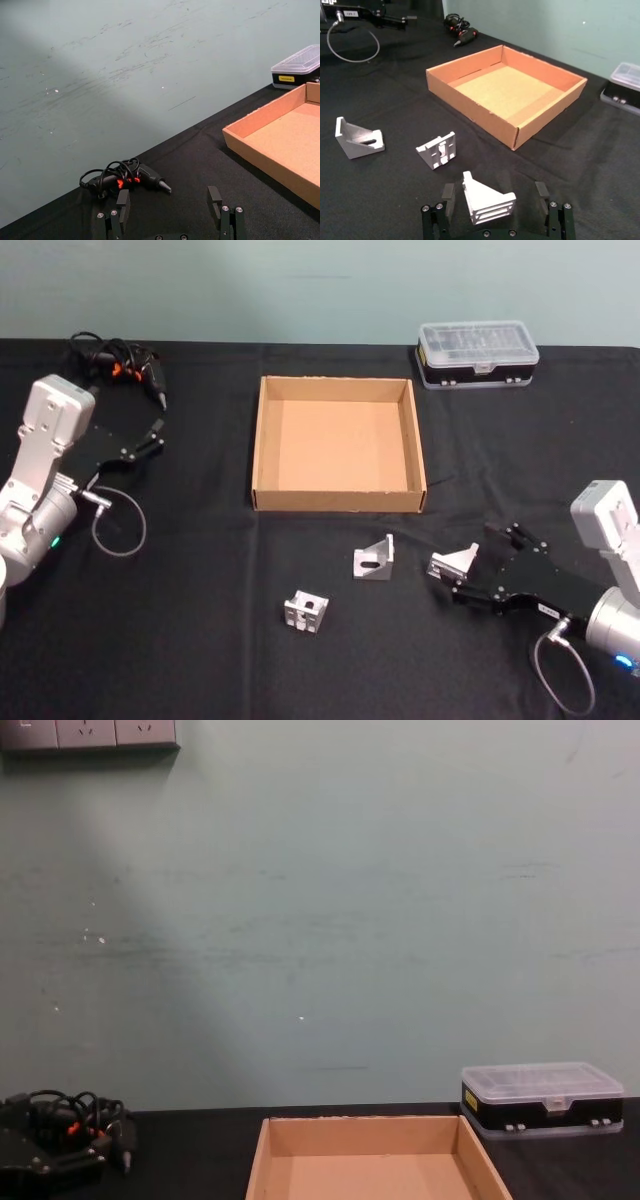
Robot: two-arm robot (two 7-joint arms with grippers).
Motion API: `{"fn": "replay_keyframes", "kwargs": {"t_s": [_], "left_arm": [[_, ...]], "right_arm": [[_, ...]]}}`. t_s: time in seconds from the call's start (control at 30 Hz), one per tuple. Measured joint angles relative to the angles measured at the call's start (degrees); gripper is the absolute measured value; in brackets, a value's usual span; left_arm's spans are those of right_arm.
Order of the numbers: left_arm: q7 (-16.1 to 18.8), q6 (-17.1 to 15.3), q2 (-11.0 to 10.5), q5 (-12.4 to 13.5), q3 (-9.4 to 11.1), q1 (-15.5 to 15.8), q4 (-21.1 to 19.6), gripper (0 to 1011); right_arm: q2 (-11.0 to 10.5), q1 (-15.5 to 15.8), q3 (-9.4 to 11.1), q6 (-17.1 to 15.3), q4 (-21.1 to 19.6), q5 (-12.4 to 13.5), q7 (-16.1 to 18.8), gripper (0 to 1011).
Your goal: Use one hand to pick up the angle iron from the table and place it into the box.
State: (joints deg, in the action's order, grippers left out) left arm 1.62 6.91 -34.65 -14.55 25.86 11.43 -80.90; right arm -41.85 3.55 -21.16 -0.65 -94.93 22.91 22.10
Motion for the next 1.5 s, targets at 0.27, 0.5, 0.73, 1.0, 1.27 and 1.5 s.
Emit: {"fn": "replay_keyframes", "kwargs": {"t_s": [0.27,0.5,0.73,1.0,1.27,1.5], "left_arm": [[0.00,0.00,0.00,0.00,0.00,0.00,0.00,1011],[0.00,0.00,0.00,0.00,0.00,0.00,0.00,1011],[0.00,0.00,0.00,0.00,0.01,0.00,0.00,1011],[0.00,0.00,0.00,0.00,0.01,0.00,0.00,1011],[0.00,0.00,0.00,0.00,0.00,0.00,0.00,1011],[0.00,0.00,0.00,0.00,0.00,0.00,0.00,1011]], "right_arm": [[1.45,-0.82,-0.16,-1.25,1.35,-1.32,0.59,1004],[2.87,-1.45,-0.21,-1.82,2.25,-2.76,0.82,1004],[3.86,-1.82,-0.21,-2.92,2.63,-3.54,0.83,1004],[3.71,-1.74,-0.19,-2.72,2.56,-3.48,0.82,982],[3.62,-1.71,-0.19,-2.58,2.51,-3.41,0.81,781],[3.60,-1.68,-0.19,-2.49,2.47,-3.38,0.80,591]]}}
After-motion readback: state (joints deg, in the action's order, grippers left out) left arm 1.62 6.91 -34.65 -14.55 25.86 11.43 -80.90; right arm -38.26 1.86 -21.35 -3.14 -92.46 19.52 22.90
